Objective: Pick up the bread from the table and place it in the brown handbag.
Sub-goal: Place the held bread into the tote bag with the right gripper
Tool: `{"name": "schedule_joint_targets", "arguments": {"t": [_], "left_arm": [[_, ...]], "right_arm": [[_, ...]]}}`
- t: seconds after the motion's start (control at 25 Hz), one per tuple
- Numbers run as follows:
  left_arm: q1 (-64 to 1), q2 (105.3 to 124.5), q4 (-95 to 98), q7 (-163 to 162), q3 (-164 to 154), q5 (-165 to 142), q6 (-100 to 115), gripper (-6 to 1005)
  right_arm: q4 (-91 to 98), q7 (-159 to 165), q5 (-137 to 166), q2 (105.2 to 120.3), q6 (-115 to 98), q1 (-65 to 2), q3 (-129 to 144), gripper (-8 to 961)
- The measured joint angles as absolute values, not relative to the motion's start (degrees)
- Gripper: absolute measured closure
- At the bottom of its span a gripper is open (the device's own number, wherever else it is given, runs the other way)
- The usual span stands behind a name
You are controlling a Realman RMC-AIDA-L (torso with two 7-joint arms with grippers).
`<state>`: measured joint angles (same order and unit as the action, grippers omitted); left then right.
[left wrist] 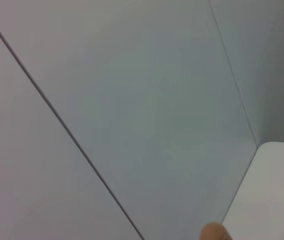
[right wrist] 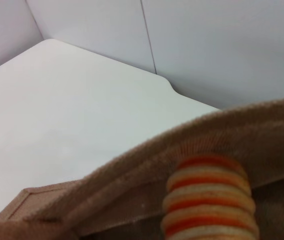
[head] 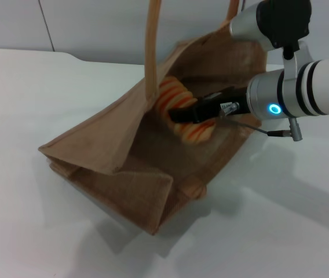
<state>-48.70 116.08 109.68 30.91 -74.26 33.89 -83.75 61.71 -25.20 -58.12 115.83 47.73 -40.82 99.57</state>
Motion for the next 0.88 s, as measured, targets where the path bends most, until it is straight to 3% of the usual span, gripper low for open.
{"name": "schedule_joint_targets", "arguments": {"t": [0.32, 0.56, 0.88], "left_arm": [[-47.7, 116.09, 110.8, 31.0, -74.2, 33.3, -83.5, 840], [-45.9, 116.03, 111.0, 31.1, -73.7, 32.9, -83.0, 839], [-41.6, 115.63, 110.0, 31.5, -70.0, 31.2, -80.9, 837]], "right_arm": [[61.2, -26.5, -58.1, 115.84, 48.9, -40.7, 97.6, 244], [60.9, -26.7, -57.4, 115.79, 49.7, -39.9, 95.5, 246], [62.9, -28.6, -47.7, 115.76, 54.2, -33.6, 84.1, 249]]}}
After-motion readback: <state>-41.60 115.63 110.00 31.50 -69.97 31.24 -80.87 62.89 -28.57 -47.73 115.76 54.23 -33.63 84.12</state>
